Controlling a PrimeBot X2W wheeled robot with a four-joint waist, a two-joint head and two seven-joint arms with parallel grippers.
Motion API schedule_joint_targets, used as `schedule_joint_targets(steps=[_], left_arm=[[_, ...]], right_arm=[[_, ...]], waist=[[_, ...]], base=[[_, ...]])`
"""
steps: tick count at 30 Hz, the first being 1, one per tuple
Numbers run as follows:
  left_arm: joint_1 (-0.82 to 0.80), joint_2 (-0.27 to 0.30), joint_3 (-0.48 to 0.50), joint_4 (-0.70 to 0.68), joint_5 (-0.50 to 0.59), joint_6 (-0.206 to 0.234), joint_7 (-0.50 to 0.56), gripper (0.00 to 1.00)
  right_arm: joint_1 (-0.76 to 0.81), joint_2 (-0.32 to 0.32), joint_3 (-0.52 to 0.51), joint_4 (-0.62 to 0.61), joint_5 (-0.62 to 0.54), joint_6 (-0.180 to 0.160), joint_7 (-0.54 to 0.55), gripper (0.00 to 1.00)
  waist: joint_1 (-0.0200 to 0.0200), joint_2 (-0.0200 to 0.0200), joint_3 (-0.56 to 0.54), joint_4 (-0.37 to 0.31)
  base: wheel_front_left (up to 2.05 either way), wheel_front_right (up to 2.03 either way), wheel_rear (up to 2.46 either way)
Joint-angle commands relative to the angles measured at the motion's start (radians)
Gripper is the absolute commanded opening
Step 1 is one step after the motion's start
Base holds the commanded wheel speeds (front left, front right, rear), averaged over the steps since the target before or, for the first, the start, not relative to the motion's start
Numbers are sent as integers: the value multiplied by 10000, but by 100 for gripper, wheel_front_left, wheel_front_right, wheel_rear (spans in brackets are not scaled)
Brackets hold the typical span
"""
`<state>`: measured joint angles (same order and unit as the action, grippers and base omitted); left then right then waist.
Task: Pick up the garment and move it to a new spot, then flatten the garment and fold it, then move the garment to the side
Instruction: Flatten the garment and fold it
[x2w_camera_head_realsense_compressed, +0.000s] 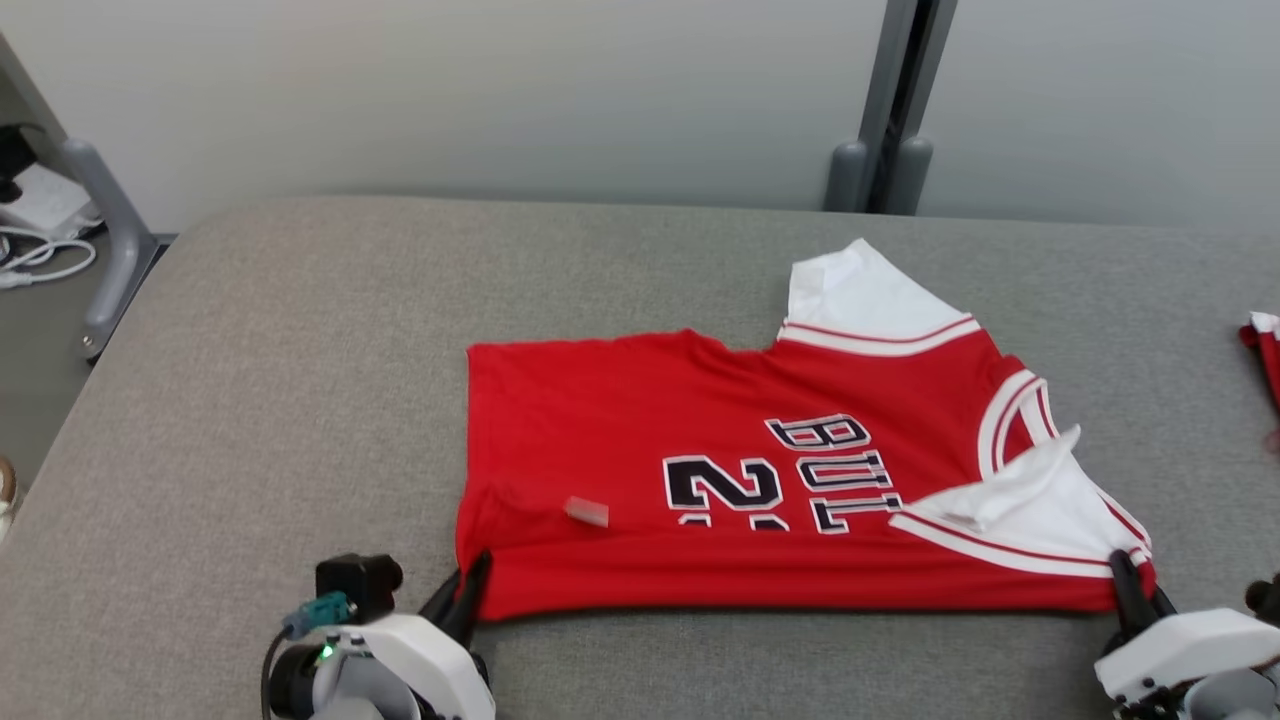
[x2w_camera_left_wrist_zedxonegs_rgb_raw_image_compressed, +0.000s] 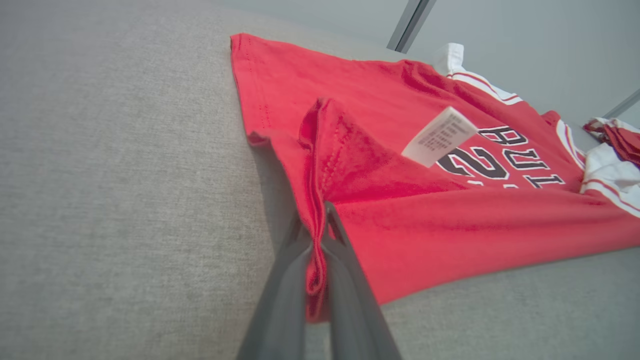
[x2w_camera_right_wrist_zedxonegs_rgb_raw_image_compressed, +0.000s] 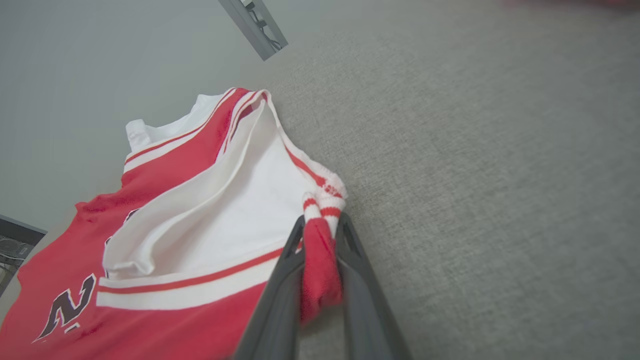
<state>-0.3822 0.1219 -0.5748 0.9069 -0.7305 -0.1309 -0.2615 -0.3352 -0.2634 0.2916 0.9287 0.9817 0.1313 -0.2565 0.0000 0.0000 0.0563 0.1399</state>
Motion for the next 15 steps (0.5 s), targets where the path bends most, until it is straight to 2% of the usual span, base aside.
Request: schedule_joint_targets(steps=[1,8,15], left_arm=[[223,118,-63,83,-21,6,-43,0],[816,189,-522,206,-236,6,-44,0],[1218,324,-821,242,-518,6,2,0]], right_arm=[[406,-194,-402,-204,-110,-10,-101,0],[1911,154,-1510,-1219,-799,-10,-108,0],[2862,543,-1945,-1758,-1131,-10,-106,0]], waist=[[0,0,-309,-225],[0,0,-763,-322],[0,0,-933,-214]], base=[[0,0,0],[0,0,0],[0,0,0]])
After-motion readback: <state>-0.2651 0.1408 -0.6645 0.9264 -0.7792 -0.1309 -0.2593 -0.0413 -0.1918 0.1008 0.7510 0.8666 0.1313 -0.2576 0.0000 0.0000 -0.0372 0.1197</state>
